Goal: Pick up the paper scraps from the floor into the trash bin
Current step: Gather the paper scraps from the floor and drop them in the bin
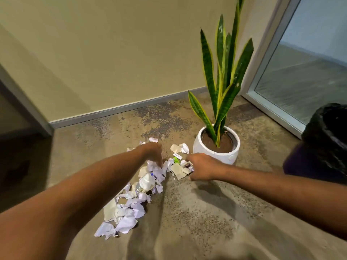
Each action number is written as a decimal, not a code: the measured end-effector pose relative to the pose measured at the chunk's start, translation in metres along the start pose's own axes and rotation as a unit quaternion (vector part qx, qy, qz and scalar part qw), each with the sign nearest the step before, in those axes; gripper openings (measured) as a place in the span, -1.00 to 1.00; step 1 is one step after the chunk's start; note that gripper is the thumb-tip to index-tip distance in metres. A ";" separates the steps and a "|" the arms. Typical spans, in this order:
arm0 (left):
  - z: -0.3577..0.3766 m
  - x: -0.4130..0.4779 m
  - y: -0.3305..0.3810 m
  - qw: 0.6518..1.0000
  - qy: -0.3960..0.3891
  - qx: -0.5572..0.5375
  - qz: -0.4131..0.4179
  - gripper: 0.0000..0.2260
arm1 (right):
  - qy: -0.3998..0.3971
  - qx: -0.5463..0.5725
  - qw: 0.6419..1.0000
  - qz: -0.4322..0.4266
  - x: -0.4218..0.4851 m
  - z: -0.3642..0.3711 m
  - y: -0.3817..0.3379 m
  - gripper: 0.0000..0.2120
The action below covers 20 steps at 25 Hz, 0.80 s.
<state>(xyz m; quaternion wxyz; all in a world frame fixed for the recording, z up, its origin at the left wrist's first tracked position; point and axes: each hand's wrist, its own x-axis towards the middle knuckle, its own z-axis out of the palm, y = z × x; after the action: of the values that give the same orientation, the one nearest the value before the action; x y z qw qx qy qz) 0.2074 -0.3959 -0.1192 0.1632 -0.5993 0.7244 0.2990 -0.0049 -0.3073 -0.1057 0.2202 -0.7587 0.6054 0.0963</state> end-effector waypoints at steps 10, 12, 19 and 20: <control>0.045 0.054 -0.031 0.997 -0.018 0.071 0.033 0.02 | 0.009 0.070 0.986 0.153 0.077 0.092 0.001 0.12; 0.047 0.059 -0.034 0.997 -0.003 0.060 0.041 -0.09 | 0.019 0.061 0.983 0.171 0.087 0.096 -0.003 0.04; 0.058 0.055 -0.019 0.995 0.030 -0.067 0.073 -0.54 | 0.096 0.097 0.978 0.156 0.078 0.108 -0.024 -0.33; 0.061 0.053 -0.015 0.993 0.025 -0.095 0.070 -0.57 | 0.106 0.135 0.973 0.154 0.075 0.112 -0.026 -0.34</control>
<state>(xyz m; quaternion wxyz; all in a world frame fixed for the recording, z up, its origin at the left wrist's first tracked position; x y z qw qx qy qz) 0.2028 -0.3994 -0.2015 0.0663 -0.5675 0.7363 0.3626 0.0520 -0.3186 -0.2302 0.2381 -0.6257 0.7420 -0.0346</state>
